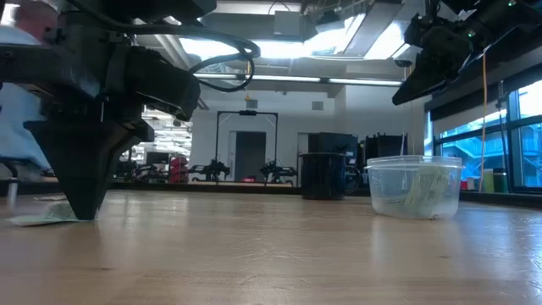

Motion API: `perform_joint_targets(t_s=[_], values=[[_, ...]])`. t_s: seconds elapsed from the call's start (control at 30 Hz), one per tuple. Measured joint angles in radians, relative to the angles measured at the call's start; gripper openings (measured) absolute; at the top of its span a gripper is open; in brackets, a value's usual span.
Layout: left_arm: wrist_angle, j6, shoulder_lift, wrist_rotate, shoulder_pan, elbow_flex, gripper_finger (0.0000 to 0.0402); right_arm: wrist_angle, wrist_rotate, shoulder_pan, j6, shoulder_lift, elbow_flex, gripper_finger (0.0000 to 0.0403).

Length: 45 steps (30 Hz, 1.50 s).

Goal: Pick and place Stevia / Truvia into bins
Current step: Put the bottom stevia packet into the left transparent container

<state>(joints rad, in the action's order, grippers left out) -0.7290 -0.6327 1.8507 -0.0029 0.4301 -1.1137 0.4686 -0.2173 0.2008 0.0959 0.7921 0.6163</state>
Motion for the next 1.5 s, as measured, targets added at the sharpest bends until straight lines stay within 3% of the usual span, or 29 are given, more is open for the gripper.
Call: perform_joint_targets(t_s=[0.23, 0.63, 0.97, 1.13, 1.33, 1.5], values=[[-0.039, -0.071, -0.07, 0.027, 0.002, 0.002, 0.0003, 0.0, 0.0, 0.0, 0.0, 0.0, 0.0, 0.0095], [-0.206, -0.445, -0.293, 0.021, 0.064, -0.001, 0.0003, 0.001, 0.0, 0.0, 0.0, 0.0, 0.0, 0.0095], [-0.42, -0.865, -0.503, -0.207, 0.275, -0.002, 0.0002, 0.005, 0.0, 0.0, 0.0, 0.0, 0.0, 0.0095], [-0.458, -0.994, -0.525, -0.228, 0.358, -0.003, 0.0003, 0.005, 0.0, 0.0, 0.002, 0.0, 0.0, 0.0095], [-0.618, -1.235, -0.519, -0.137, 0.411, -0.003, 0.0003, -0.002, 0.0, 0.0, 0.003, 0.0, 0.0, 0.0095], [-0.637, -1.304, -0.519, -0.136, 0.439, -0.003, 0.0002, -0.002, 0.0, 0.0, 0.003, 0.0, 0.0, 0.0095]])
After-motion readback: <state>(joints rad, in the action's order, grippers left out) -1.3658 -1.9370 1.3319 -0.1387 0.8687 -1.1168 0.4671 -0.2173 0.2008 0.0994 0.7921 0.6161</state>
